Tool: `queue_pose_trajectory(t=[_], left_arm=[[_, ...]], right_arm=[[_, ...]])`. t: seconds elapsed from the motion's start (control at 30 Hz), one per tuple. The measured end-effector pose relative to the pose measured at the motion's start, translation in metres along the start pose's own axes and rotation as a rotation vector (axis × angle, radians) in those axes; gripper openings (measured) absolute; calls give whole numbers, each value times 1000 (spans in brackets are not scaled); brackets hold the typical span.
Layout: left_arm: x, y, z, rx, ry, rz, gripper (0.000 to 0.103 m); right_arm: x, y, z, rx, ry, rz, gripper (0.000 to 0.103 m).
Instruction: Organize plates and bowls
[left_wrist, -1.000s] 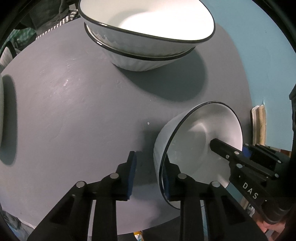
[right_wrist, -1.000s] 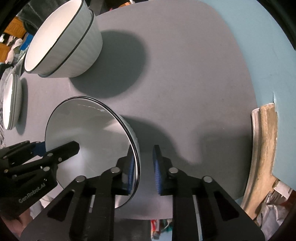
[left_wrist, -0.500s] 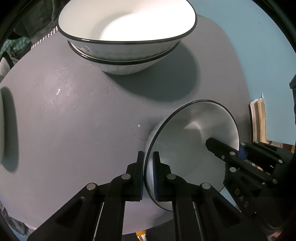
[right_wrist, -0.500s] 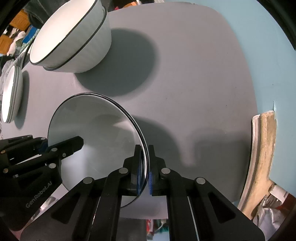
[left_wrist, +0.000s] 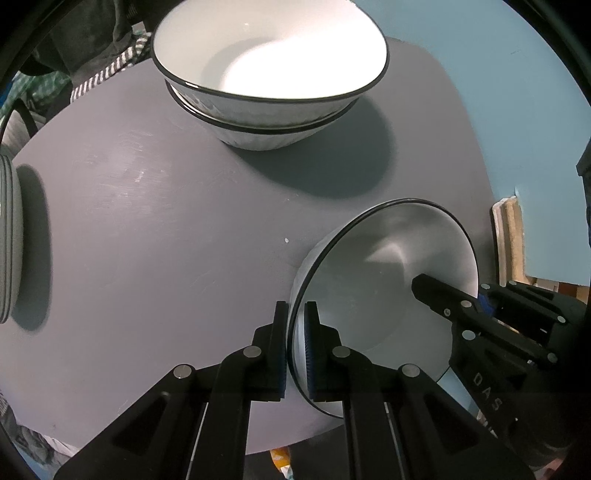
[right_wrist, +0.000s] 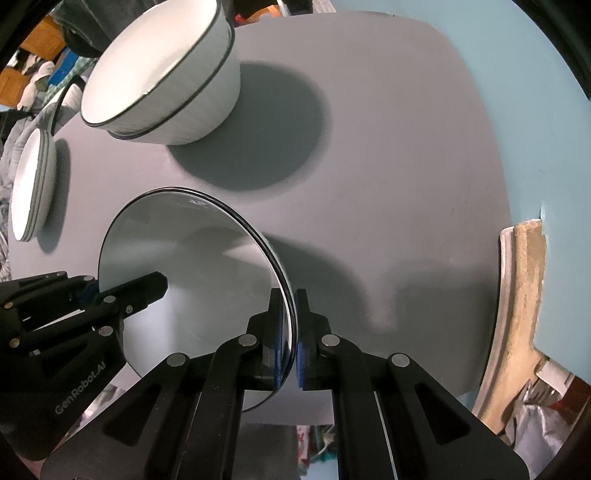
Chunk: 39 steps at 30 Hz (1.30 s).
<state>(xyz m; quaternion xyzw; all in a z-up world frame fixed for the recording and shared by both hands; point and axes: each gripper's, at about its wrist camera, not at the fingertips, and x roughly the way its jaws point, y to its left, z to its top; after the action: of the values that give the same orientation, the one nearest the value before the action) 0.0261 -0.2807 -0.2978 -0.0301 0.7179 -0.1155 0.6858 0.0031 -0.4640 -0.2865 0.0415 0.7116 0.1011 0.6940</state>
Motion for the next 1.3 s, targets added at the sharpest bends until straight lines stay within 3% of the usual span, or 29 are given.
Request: queue_pose_trajectory(t=[0.47, 0.73, 1.3], left_arm=[[-36, -1, -1, 28, -43, -10, 7], [-65, 6, 4, 19, -81, -11, 7], [-105, 25, 63, -23, -158, 27, 7]], right_arm=[[-37, 0, 18, -32, -44, -1, 5], [-39, 11, 10, -66, -77, -11, 5], [-62, 35, 74, -146, -111, -11, 5]])
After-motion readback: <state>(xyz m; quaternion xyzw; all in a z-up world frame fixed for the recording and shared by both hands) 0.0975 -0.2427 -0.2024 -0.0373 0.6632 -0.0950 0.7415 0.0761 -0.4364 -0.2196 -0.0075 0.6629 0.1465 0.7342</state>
